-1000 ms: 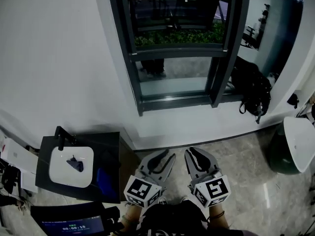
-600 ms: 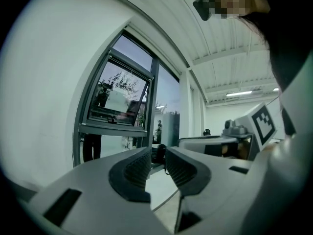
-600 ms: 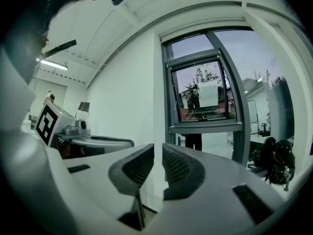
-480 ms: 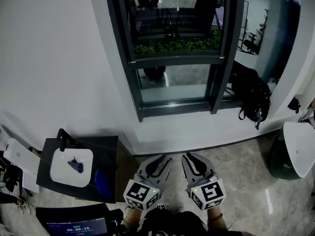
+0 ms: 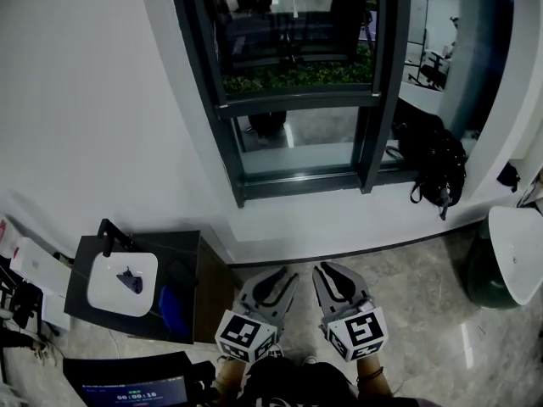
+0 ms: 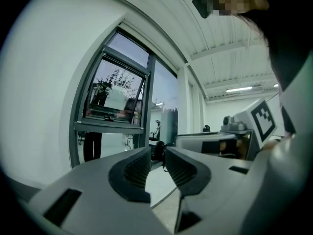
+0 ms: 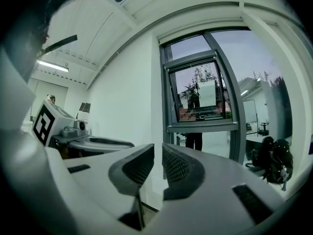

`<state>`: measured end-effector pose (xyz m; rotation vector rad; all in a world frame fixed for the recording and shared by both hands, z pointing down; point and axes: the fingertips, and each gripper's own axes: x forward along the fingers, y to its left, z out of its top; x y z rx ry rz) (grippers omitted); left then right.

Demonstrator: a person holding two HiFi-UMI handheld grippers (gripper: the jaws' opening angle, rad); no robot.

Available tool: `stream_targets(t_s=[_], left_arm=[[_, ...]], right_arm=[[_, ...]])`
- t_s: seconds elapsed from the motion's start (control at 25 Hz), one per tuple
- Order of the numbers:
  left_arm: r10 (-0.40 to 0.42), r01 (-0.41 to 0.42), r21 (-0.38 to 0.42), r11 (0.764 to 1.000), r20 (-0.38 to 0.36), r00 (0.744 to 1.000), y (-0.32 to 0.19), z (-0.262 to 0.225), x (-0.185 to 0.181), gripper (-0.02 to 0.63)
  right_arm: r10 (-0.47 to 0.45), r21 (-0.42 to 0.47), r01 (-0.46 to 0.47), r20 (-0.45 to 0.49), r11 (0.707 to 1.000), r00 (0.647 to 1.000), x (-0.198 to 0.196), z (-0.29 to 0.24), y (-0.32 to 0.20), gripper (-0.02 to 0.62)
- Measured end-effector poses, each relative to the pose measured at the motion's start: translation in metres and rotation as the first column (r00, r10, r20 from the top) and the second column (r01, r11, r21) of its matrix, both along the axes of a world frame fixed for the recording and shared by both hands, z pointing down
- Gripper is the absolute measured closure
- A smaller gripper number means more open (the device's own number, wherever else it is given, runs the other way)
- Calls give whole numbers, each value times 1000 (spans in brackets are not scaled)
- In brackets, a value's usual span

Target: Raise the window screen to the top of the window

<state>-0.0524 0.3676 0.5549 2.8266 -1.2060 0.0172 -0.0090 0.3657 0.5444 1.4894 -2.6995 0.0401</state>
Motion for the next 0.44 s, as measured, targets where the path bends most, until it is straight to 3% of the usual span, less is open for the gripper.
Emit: stream_targets(t_s=[0.44], left_arm=[[-25, 26, -19, 999, 12, 1000, 4, 9, 0, 515]], right_arm=[[2, 8, -2, 0, 1000, 1000, 7, 2, 0, 541]])
